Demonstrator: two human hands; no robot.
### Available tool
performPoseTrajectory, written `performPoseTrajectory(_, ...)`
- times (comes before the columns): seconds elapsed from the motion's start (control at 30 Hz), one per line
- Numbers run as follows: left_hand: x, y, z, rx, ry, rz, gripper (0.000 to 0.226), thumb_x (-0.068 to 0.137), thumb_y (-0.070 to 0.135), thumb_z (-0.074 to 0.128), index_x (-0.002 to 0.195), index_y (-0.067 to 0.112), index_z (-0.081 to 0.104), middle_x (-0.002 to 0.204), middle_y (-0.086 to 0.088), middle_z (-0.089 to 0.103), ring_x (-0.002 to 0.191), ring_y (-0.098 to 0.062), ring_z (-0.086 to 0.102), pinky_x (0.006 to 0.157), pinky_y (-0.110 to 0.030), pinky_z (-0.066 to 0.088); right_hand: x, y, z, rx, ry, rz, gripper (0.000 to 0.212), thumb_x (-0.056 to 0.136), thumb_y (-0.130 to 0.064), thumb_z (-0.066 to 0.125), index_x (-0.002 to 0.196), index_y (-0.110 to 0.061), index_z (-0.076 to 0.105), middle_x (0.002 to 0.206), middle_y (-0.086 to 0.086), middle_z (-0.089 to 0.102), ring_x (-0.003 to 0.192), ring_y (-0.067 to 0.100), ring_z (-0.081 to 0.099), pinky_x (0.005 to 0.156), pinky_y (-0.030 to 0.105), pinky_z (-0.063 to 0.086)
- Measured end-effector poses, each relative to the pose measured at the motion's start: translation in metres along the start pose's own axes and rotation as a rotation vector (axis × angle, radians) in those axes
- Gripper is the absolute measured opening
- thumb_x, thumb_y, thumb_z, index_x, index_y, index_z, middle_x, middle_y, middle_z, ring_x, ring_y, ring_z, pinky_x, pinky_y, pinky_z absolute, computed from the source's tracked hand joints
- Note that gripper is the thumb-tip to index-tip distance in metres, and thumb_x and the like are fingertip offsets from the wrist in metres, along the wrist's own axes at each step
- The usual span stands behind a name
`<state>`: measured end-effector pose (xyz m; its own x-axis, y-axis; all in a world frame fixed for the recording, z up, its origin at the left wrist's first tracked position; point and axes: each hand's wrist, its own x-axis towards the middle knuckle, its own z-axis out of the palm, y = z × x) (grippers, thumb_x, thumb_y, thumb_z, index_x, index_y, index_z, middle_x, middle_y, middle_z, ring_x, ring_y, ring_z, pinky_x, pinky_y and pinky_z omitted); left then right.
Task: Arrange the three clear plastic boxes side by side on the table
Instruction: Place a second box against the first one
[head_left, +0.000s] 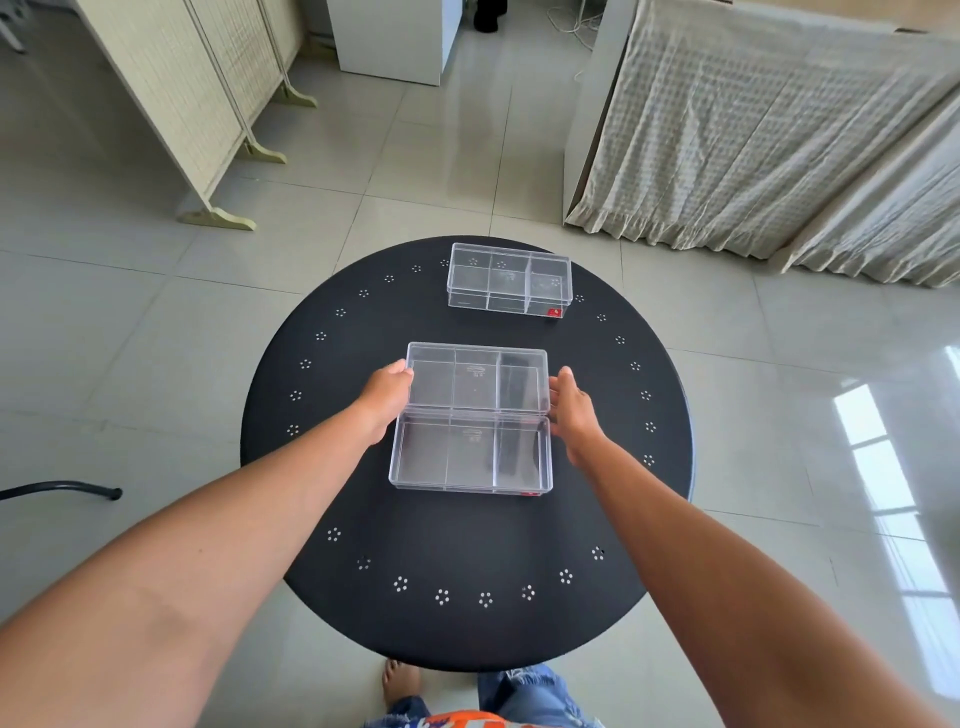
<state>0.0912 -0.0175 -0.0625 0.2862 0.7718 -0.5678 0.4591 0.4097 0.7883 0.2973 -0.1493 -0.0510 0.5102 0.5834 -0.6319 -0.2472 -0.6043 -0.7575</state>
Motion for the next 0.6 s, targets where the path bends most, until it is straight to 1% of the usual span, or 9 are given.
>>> performPoseTrajectory(0.03, 0.0, -0.001, -0.001, -0.003, -0.003, -0.005, 0.046, 0.102, 0.019, 0.033, 0.148, 0.011, 0.037, 0.151, -0.003, 0.042, 0.135, -0.018, 0.039, 0.112, -0.035, 0.03, -0.001, 0.0, 0.0, 0.002, -0.007, 0.0, 0.052, 0.097, -0.048, 0.026, 0.096, -0.018, 0.068, 0.104, 0.005, 0.075, 0.106, 0.03, 0.067, 0.101, 0.047, 0.05)
performPoseTrajectory(0.1, 0.0, -0.002, -0.001, -0.01, -0.014, -0.008, 0.047, 0.102, 0.02, 0.033, 0.149, 0.012, 0.033, 0.155, -0.003, 0.036, 0.143, -0.02, 0.032, 0.115, -0.035, 0.026, -0.002, 0.001, 0.0, 0.004, -0.013, 0.002, 0.051, 0.097, -0.048, 0.026, 0.093, -0.019, 0.068, 0.103, 0.006, 0.075, 0.107, 0.031, 0.067, 0.101, 0.048, 0.05)
performPoseTrajectory(0.23, -0.004, 0.0, 0.0, -0.006, -0.021, -0.012, 0.054, 0.103, 0.026, 0.034, 0.154, 0.013, 0.022, 0.162, -0.001, 0.021, 0.149, -0.02, 0.02, 0.121, -0.039, 0.017, -0.001, 0.001, -0.001, 0.005, -0.005, -0.004, 0.053, 0.096, -0.05, 0.028, 0.103, -0.014, 0.068, 0.108, 0.007, 0.074, 0.107, 0.029, 0.067, 0.101, 0.046, 0.05)
performPoseTrajectory(0.3, -0.006, 0.001, 0.0, 0.01, -0.002, -0.026, 0.059, 0.103, 0.033, 0.034, 0.155, 0.014, 0.016, 0.164, -0.001, 0.015, 0.15, -0.02, 0.016, 0.121, -0.04, 0.014, 0.001, 0.003, -0.001, -0.004, 0.018, -0.003, 0.05, 0.095, -0.049, 0.03, 0.103, -0.015, 0.065, 0.106, 0.004, 0.072, 0.1, 0.027, 0.066, 0.098, 0.043, 0.05)
performPoseTrajectory(0.33, -0.006, 0.001, -0.001, 0.025, 0.015, -0.043, 0.061, 0.102, 0.038, 0.033, 0.155, 0.014, 0.015, 0.164, -0.001, 0.015, 0.15, -0.021, 0.015, 0.12, -0.04, 0.014, 0.002, 0.004, -0.001, -0.014, 0.032, -0.002, 0.046, 0.095, -0.049, 0.031, 0.098, -0.016, 0.063, 0.099, 0.002, 0.069, 0.093, 0.023, 0.063, 0.094, 0.041, 0.049)
performPoseTrajectory(0.4, -0.008, -0.001, -0.001, 0.016, 0.033, -0.102, 0.064, 0.101, 0.047, 0.032, 0.153, 0.011, 0.022, 0.162, -0.004, 0.022, 0.149, -0.024, 0.021, 0.118, -0.041, 0.017, 0.004, 0.006, 0.0, -0.04, 0.054, 0.019, 0.045, 0.096, -0.047, 0.031, 0.092, -0.013, 0.061, 0.088, 0.001, 0.061, 0.083, 0.02, 0.056, 0.089, 0.041, 0.048)
performPoseTrajectory(0.43, -0.01, -0.003, -0.001, -0.011, 0.027, -0.134, 0.065, 0.1, 0.052, 0.031, 0.15, 0.01, 0.03, 0.159, -0.006, 0.03, 0.146, -0.025, 0.027, 0.118, -0.041, 0.021, 0.004, 0.007, 0.0, -0.051, 0.055, 0.039, 0.049, 0.096, -0.046, 0.031, 0.097, -0.01, 0.063, 0.091, 0.002, 0.061, 0.084, 0.021, 0.055, 0.09, 0.043, 0.049)
performPoseTrajectory(0.5, -0.015, -0.007, 0.001, -0.074, 0.006, -0.172, 0.068, 0.097, 0.059, 0.029, 0.142, 0.011, 0.043, 0.15, -0.007, 0.044, 0.139, -0.026, 0.04, 0.116, -0.042, 0.028, 0.004, 0.01, 0.002, -0.064, 0.047, 0.069, 0.056, 0.096, -0.048, 0.029, 0.113, -0.006, 0.064, 0.104, 0.006, 0.066, 0.094, 0.025, 0.06, 0.095, 0.043, 0.05)
performPoseTrajectory(0.6, -0.021, -0.01, 0.004, -0.119, 0.017, -0.193, 0.074, 0.094, 0.066, 0.025, 0.142, 0.012, 0.043, 0.146, -0.008, 0.049, 0.134, -0.027, 0.046, 0.115, -0.044, 0.032, 0.001, 0.012, 0.007, -0.072, 0.055, 0.084, 0.062, 0.099, -0.051, 0.028, 0.131, -0.006, 0.056, 0.125, 0.01, 0.062, 0.113, 0.029, 0.058, 0.101, 0.041, 0.045)
